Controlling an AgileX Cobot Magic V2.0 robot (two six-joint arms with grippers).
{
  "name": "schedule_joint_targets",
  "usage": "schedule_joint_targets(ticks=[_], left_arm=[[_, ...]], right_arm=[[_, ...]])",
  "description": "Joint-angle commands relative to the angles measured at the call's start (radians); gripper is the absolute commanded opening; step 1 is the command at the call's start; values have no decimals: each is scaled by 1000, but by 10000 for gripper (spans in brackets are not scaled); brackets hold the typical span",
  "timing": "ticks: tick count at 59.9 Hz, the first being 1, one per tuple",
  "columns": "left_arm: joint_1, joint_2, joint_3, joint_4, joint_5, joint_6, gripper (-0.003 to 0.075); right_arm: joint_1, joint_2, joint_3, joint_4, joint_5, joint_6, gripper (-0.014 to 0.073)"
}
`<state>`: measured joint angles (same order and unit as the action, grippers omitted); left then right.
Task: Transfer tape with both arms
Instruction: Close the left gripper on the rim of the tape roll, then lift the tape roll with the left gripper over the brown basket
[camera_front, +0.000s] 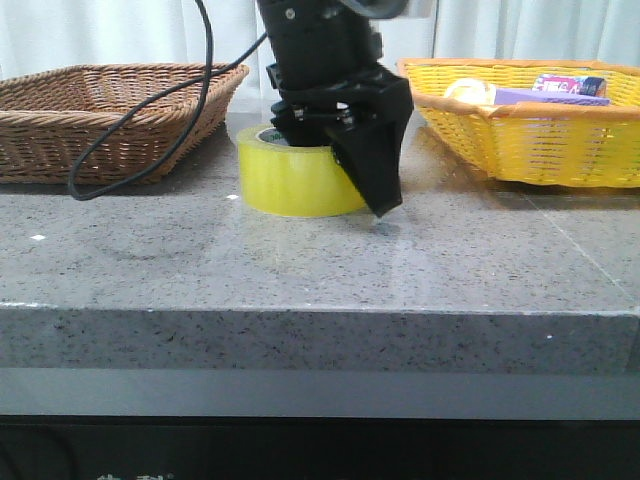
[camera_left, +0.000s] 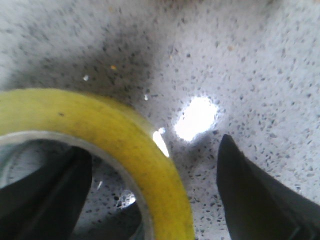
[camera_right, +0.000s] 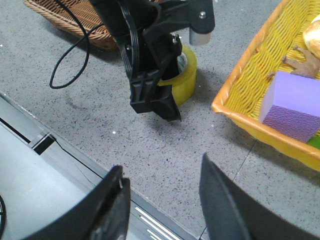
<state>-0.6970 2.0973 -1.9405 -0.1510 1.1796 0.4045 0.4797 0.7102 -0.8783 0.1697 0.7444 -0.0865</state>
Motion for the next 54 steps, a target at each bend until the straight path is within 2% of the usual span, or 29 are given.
schedule_joint_targets(ticks=[1,7,15,19,31,54], left_arm=[[5,-54,-32,-13,10,0,494],[14,-54,-37,-13,25,-2,400],[17,-54,-60,-13,47,-2,233],[17,-54,-79,-13,63,-6,199],[17,-54,-183,-13,105,-24,190],[47,-64,-389,17,105,-51,190]], right_arm=[[-5,-3,-25,10,-75,0,361],[-5,-3,-25,10,-75,0,361],[-5,-3,-25,10,-75,0,361],[-5,-3,-25,10,-75,0,361],[-5,-3,-25,10,-75,0,361],[-5,-3,-25,10,-75,0,361]])
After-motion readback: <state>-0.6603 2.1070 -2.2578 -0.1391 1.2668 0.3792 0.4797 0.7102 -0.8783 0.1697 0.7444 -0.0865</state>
